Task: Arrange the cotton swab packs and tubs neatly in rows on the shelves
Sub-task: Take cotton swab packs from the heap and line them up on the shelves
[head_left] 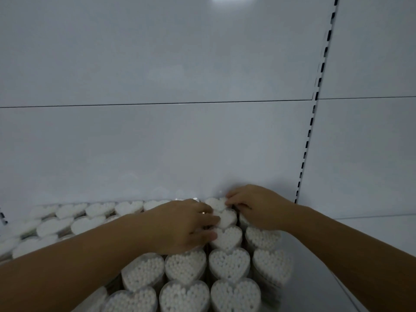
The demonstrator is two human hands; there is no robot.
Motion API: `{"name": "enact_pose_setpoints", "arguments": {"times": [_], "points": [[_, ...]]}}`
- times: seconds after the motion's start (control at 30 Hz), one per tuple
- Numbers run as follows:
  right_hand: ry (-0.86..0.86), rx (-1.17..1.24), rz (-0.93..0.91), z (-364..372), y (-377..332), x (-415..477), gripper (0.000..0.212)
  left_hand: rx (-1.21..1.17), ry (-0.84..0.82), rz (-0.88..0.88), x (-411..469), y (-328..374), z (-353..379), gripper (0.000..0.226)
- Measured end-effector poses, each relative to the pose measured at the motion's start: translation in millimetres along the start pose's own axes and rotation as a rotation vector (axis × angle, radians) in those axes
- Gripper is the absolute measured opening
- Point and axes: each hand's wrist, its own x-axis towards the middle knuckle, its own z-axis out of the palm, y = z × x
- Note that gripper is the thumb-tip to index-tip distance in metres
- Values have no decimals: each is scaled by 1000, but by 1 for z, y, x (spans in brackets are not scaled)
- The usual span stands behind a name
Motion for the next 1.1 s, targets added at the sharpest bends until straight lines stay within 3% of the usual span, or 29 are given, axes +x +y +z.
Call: {"name": "enact_pose_setpoints", "arguments": {"times": [0.2,0.33,0.47,0.6,0.73,0.87,0.97,1.03,1.1], "points": [[-27,28,-9,-1,-7,-2,28,-64,-13,-40,0,3,-2,74],[176,106,170,-10,1,-16,29,-75,96,-194,-10,-6,-9,79],[181,105,397,-10,12,-25,30,-29,-60,-278,-23,-19,-4,48],[202,242,529,-5,15,-22,26,-155,-121,-329,-23,-19,-2,70],[245,368,576,-1,17,-22,6,-221,-110,-336,-18,-24,-2,48],[248,336,600,4,21,-23,13,-245,-125,-358,-17,-25,2,50],[361,211,533,-1,13,-23,13,-264,-122,-372,-20,-26,2,51],[442,191,352,-7,-3,-18,14,-363,-64,-422,-21,-30,-4,39],[343,181,132,-12,-28,-10,15,-431,-19,-457,-21,-37,-6,28]]}}
